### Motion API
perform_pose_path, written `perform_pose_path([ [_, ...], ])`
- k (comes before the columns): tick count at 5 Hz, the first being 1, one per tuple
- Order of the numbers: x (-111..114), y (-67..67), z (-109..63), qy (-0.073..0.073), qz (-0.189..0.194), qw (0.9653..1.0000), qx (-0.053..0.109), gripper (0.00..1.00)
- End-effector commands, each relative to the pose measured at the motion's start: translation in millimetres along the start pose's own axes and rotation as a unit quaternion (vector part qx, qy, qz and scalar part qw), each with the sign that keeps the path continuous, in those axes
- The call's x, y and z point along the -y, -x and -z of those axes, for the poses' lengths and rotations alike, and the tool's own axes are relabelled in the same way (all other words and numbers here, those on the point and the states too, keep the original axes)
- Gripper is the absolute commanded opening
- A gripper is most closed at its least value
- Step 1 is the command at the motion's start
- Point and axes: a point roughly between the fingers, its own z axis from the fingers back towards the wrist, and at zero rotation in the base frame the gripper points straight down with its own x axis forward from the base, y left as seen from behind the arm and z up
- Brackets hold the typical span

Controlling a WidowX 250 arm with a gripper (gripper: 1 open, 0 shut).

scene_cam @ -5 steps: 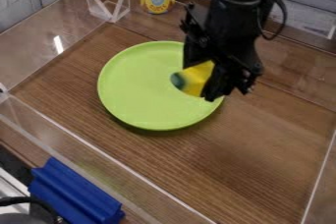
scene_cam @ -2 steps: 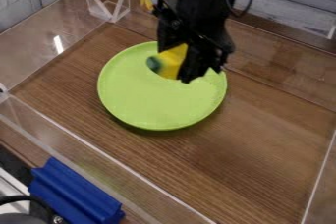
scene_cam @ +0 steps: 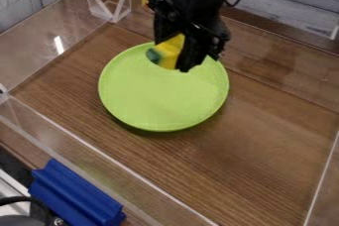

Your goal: Put the banana in the green plate

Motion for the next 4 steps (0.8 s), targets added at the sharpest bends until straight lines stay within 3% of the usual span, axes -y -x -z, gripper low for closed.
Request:
perform_pose_path([
  [1, -12.6, -12.3, -7.2, -0.007, -0.027, 0.9993, 0.027, 0.00],
  [4, -42.4, -36.3, 4.9, -0.016, -0.069, 0.9969, 0.034, 0.00],
])
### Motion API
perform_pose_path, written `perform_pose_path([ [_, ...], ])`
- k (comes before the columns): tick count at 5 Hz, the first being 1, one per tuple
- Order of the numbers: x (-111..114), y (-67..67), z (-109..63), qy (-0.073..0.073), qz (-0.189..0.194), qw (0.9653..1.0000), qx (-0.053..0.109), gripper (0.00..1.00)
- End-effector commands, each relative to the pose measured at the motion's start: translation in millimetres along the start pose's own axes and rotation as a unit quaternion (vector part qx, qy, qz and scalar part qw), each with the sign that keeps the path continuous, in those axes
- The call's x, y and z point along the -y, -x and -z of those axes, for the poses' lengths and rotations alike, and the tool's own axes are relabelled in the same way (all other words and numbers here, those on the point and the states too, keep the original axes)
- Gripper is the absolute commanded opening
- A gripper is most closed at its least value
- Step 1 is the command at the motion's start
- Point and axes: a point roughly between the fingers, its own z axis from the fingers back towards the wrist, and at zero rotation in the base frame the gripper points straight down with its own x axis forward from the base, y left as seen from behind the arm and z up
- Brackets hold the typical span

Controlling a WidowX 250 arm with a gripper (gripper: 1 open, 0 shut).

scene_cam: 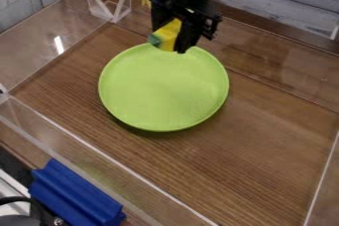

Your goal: Put the banana in the green plate

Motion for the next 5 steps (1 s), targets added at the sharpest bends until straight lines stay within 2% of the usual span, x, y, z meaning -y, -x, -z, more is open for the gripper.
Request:
perform_pose_path([
  [1, -13.5, -18.0, -10.5, -0.009, -0.019, 0.9993, 0.032, 0.00],
  [5, -29.3, -51.9, 10.8, -0.020, -0.032, 0.9982, 0.046, 0.00],
])
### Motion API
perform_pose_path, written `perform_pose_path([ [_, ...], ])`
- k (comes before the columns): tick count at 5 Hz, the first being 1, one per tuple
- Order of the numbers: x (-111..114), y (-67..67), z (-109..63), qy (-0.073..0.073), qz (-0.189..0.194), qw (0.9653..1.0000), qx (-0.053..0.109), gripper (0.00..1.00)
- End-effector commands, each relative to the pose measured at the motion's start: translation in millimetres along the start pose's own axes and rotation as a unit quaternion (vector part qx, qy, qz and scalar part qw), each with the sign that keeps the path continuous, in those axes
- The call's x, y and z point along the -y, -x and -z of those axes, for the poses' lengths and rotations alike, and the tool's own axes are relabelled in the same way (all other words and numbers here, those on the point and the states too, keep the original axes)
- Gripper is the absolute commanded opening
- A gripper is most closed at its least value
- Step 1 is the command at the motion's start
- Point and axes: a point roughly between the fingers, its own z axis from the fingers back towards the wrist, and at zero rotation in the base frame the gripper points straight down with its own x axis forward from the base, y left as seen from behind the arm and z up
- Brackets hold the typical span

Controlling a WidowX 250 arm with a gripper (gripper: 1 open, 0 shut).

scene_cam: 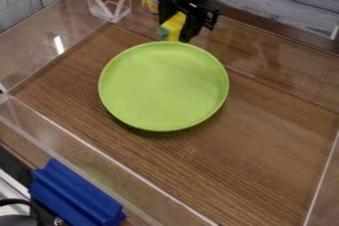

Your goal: Put the banana in the green plate

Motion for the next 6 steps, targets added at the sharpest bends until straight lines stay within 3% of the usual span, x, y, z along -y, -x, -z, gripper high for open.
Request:
perform_pose_path([
  [1, -8.7, -17.4, -13.5, -0.009, -0.016, 0.9992, 0.036, 0.00],
  [4, -5.4, -34.3, -0.6, -0.010, -0.014, 0.9986, 0.051, 0.00],
  [6, -1.2, -4.2, -15.4, -0.008, -0.023, 0.9981, 0.057, 0.00],
])
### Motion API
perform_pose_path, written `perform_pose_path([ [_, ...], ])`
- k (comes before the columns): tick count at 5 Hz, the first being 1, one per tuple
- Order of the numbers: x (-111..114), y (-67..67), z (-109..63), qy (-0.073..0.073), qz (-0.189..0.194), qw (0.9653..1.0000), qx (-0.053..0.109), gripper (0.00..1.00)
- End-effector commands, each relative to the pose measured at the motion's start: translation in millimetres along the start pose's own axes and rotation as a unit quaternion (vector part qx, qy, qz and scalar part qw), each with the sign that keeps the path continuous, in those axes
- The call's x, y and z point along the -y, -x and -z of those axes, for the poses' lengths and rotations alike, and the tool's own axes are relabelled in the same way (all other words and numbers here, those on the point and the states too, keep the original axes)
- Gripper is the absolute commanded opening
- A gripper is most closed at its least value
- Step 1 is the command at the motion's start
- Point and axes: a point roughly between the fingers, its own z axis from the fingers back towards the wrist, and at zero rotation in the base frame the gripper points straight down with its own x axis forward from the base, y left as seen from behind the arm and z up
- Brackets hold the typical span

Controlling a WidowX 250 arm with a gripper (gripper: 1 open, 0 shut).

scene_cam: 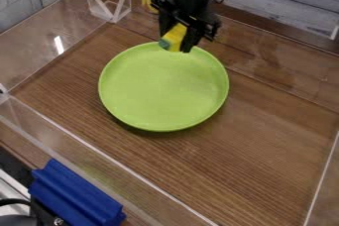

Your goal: Put the banana in the green plate

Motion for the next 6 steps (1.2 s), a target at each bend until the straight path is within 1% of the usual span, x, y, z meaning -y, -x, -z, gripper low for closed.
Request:
perform_pose_path([
  [1, -0.6, 8.2, -25.5, -0.002, -0.005, 0.9993, 0.036, 0.00],
  [2, 2.9, 21.3, -27.5, 0.002, -0.007, 0.9993, 0.037, 0.00],
  [4, 10.6, 41.6, -25.8, 0.010, -0.010, 0.9991, 0.040, 0.00],
  [6, 16.1, 52.8, -14.0, 0.021, -0.006, 0.9987, 0.045, 0.00],
])
